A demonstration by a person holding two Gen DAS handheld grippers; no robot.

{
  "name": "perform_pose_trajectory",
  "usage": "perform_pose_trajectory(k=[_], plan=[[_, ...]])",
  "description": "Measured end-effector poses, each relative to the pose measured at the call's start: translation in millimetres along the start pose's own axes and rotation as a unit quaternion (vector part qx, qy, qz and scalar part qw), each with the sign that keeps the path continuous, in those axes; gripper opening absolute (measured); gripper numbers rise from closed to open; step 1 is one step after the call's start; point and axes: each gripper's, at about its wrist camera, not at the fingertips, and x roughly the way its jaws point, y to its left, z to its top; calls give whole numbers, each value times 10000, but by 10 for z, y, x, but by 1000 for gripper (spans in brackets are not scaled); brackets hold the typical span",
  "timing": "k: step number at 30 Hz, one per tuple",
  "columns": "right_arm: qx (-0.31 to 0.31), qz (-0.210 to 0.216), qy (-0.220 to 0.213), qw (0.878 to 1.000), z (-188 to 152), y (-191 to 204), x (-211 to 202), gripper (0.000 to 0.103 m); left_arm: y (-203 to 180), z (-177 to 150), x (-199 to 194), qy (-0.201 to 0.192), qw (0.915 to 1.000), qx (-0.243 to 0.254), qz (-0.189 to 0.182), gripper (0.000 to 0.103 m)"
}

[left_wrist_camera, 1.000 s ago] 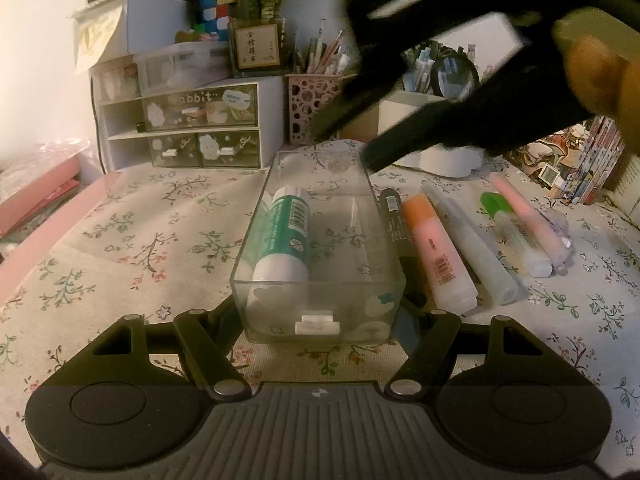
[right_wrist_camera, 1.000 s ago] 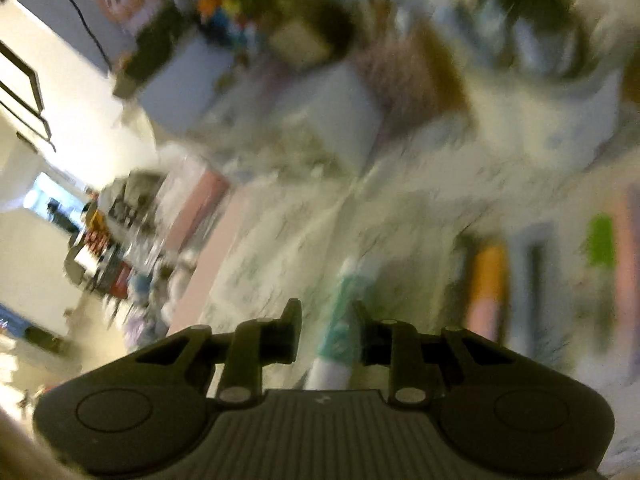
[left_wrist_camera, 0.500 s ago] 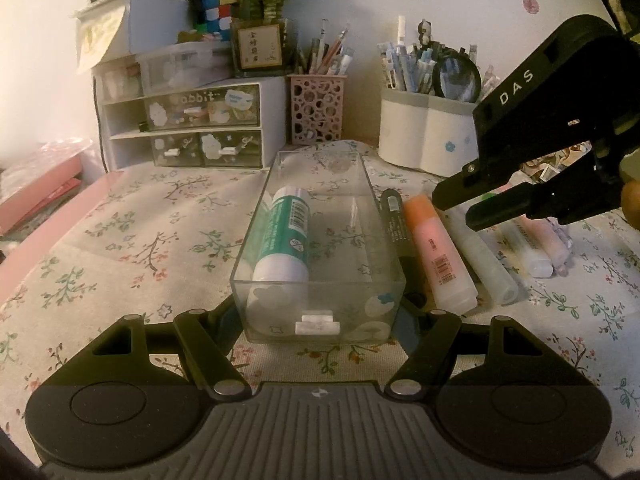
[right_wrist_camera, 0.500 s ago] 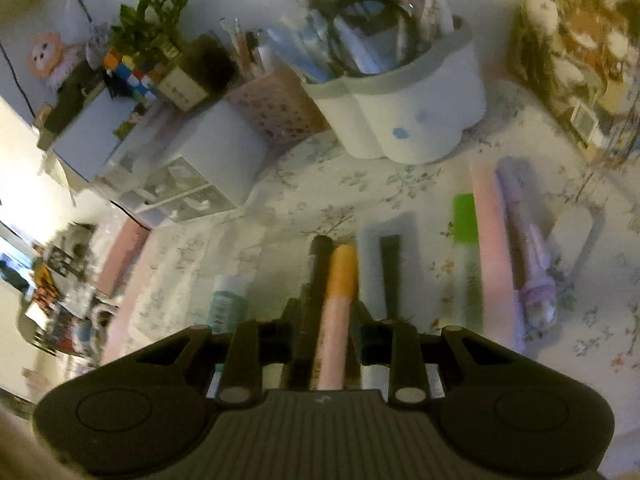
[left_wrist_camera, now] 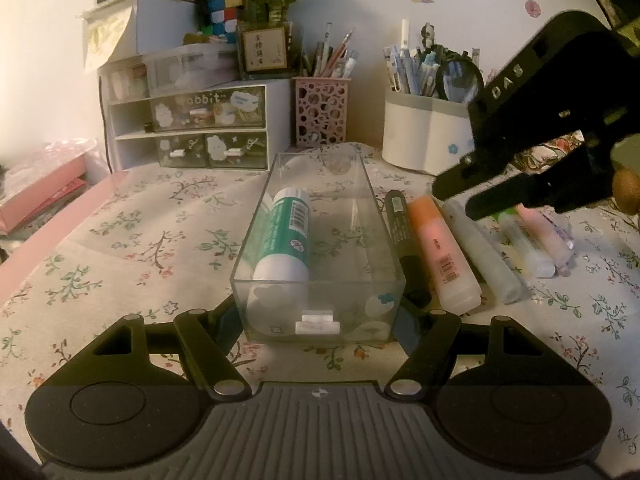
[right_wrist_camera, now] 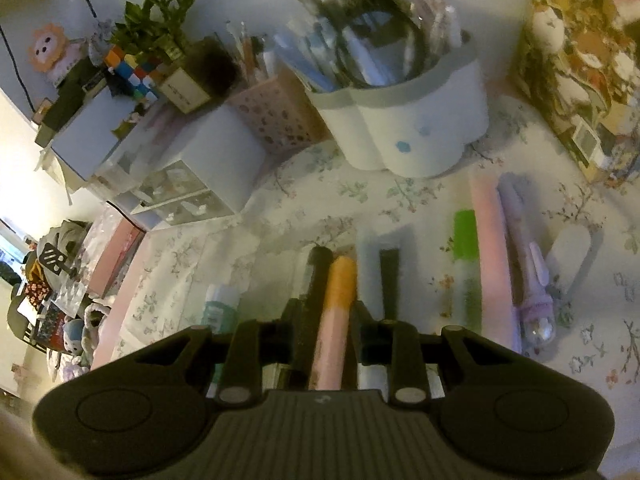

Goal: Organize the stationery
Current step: 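Grasp the black marker with the right gripper, then lower the black marker into the clear box beside the glue stick, release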

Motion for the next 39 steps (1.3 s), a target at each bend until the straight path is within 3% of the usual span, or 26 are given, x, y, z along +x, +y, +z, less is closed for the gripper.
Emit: perform_pose_trajectory(k=[8, 14, 19, 30, 39], plan=[[-487, 206, 201, 9984, 22, 280, 167, 24, 24, -1, -11, -18, 10000, -17, 44, 72], [-789, -321, 671, 9941, 51, 398, 547, 23, 38, -14, -12, -59, 10000, 2, 31, 72], [-779, -402, 664, 9939, 54, 396, 572, 15, 34, -24, -19, -76, 10000, 10, 29, 72], [-369, -205, -15, 9991, 100, 302, 141, 15, 42, -29, -21, -90, 10000, 14, 24, 72], [-540, 347, -531, 9965, 129, 459, -163, 15, 41, -29, -20, -89, 10000, 13, 25, 72]])
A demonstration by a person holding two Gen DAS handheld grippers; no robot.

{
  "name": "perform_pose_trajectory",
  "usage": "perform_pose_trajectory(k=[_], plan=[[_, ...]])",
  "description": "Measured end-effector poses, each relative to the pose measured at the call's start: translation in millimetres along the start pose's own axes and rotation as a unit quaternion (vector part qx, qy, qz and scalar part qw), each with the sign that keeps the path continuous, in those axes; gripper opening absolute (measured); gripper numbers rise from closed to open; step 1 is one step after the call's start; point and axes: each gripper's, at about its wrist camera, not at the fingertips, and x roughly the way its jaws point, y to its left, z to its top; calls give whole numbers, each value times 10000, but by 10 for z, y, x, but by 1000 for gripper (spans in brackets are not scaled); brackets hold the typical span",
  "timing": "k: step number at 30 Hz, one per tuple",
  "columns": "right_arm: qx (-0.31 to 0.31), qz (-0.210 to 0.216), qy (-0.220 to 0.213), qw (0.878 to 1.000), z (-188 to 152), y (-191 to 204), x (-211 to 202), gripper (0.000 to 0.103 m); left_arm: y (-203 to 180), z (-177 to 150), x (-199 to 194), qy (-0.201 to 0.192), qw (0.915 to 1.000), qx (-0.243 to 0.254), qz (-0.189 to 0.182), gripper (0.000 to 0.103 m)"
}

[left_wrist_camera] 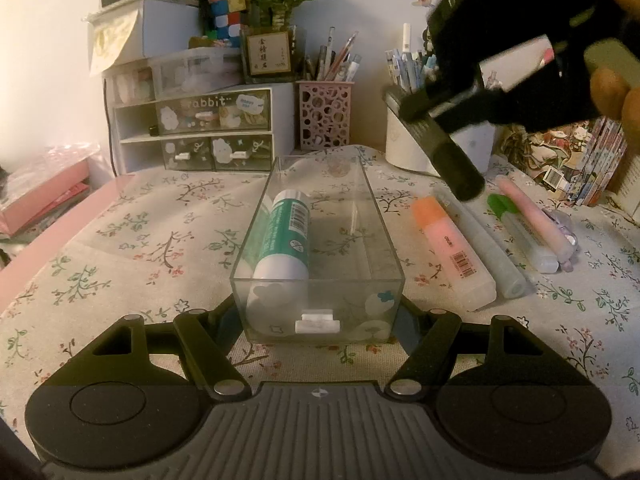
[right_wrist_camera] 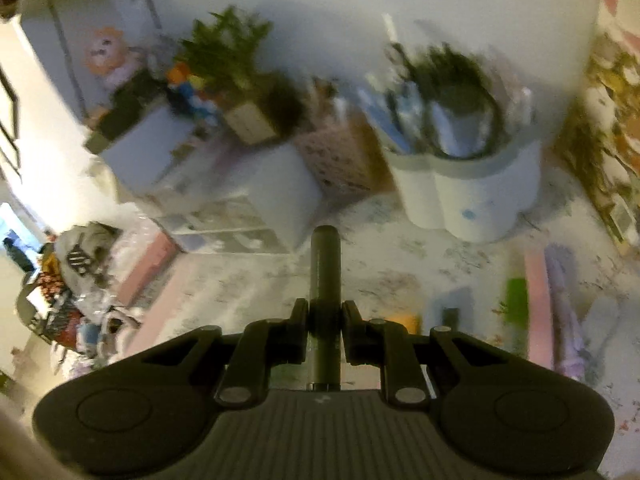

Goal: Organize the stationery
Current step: 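Lower the black marker into the clear box beside the glue stick, release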

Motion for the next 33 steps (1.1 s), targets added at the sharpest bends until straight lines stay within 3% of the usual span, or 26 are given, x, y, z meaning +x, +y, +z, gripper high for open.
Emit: perform_pose_trajectory(k=[5, 10, 20, 33], plan=[[-56, 406, 68, 9991, -30, 149, -6, 15, -2, 0, 1, -1, 10000, -1, 1, 72], [37, 685, 419, 9968, -97, 252, 151, 15, -2, -1, 1, -2, 10000, 2, -2, 72], [-183, 239, 920, 9953, -208, 379, 431, 15, -3, 5, 6, -3, 10000, 2, -1, 72], [71, 203, 1213, 9924, -209, 425, 547, 15, -5, 1, 3, -4, 10000, 2, 3, 72]])
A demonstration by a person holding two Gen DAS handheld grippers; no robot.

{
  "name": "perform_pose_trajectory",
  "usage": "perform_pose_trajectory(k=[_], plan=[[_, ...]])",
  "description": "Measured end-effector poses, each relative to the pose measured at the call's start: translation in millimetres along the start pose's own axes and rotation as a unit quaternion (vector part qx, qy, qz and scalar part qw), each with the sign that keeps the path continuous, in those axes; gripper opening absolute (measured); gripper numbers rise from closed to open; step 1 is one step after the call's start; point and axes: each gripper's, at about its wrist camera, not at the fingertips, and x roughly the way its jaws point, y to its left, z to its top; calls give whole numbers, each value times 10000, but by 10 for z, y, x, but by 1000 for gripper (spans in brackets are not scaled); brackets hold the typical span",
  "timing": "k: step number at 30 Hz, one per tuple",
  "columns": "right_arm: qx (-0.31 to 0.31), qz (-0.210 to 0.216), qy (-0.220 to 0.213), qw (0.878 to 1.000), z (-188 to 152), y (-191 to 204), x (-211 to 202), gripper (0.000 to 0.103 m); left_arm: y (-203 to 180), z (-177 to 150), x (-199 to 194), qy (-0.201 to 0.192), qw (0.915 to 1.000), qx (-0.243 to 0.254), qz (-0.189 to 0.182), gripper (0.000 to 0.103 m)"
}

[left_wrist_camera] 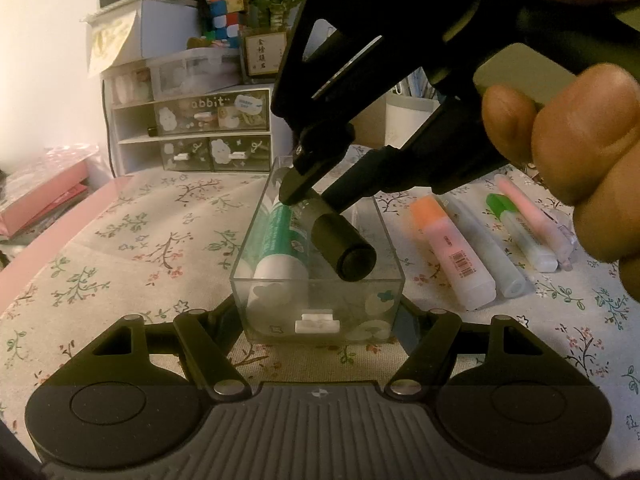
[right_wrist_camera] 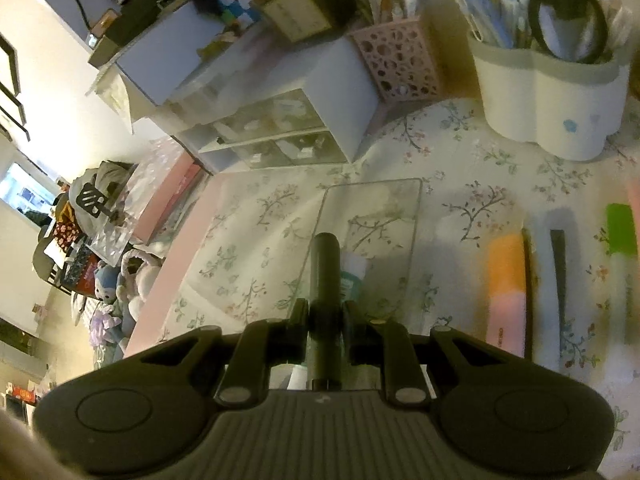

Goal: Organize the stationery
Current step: 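Lower the black marker into the clear box beside the glue stick, release, then grasp the translucent white tube with the right gripper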

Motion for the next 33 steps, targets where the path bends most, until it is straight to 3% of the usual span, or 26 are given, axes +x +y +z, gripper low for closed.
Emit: perform_pose_trajectory(k=[9, 17, 23, 27, 33], plan=[[16, -129, -13, 9999, -15, -11, -47, 15, 0, 4, 4, -3, 10000, 2, 0, 72], [398, -402, -196, 9982, 15, -120, -9, 15, 1, 3, 5, -3, 10000, 5, -10, 73], [269, -219, -37, 9994, -28, -110, -21, 16, 4, 20, 20, -4, 10000, 9, -11, 73], [442, 37, -430, 9981, 1, -275, -288, 16, 0, 16, 15, -5, 10000, 7, -12, 73], [809, -474, -1066, 9899, 64, -771, -747, 17, 3, 22, 21, -5, 10000, 2, -13, 72]])
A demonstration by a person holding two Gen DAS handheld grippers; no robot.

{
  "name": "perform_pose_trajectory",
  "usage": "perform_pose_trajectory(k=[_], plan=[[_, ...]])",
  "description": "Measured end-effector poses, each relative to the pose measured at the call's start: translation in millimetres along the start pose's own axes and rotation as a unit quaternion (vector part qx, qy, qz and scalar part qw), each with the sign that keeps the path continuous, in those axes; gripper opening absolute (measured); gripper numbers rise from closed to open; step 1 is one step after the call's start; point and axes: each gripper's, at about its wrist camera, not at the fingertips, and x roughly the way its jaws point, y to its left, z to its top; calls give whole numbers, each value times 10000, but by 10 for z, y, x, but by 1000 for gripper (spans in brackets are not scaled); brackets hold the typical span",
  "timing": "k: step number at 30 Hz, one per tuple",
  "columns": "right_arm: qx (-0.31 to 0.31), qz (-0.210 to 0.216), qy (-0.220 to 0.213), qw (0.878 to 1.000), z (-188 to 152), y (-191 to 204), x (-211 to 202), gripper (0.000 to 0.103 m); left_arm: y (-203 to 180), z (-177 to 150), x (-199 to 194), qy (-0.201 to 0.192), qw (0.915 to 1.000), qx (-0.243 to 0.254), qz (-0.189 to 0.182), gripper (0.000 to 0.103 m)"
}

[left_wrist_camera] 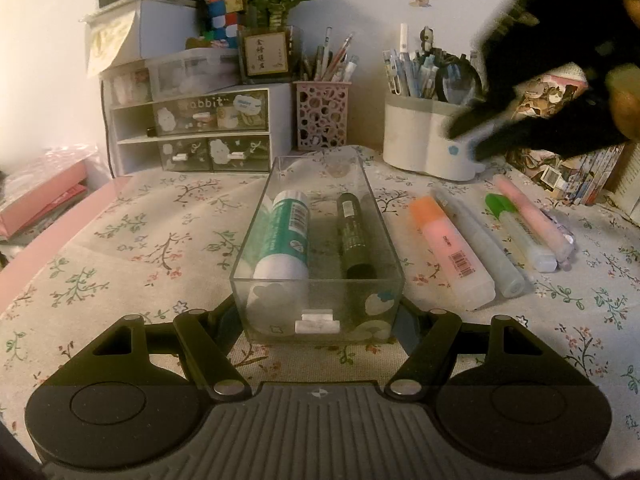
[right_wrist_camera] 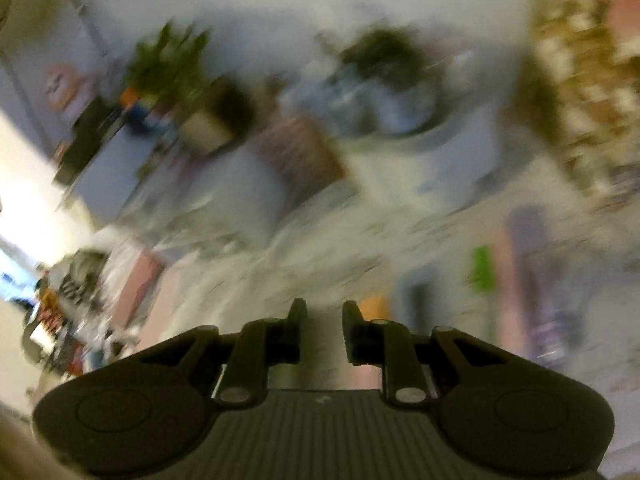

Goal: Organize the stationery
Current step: 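Grasp the translucent white tube with the right gripper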

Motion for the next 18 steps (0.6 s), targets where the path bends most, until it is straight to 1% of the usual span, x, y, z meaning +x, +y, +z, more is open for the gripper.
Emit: perform_pose_trajectory(k=[2, 5, 7, 10, 15, 18], plan=[[76, -235, -62, 9997, -2, -168, -62, 17, 1, 5, 6, -2, 10000, -4, 1, 72], [114, -464, -84, 9988, -68, -349, -110, 17, 0, 8, 11, -3, 10000, -2, 1, 72], [82, -508, -28, 9987, -142, -391, -104, 17, -1, 3, 5, -2, 10000, 1, 1, 72], [-156, -471, 98, 9987, -236, -333, -61, 17, 0, 5, 9, -1, 10000, 5, -2, 72], [-551, -463, 120, 9973, -340, -178, -41, 17, -1, 3, 6, -4, 10000, -3, 1, 72], [-909, -280, 142, 9954, -402, -19, -27, 17, -1, 3, 6, -3, 10000, 1, 1, 72]])
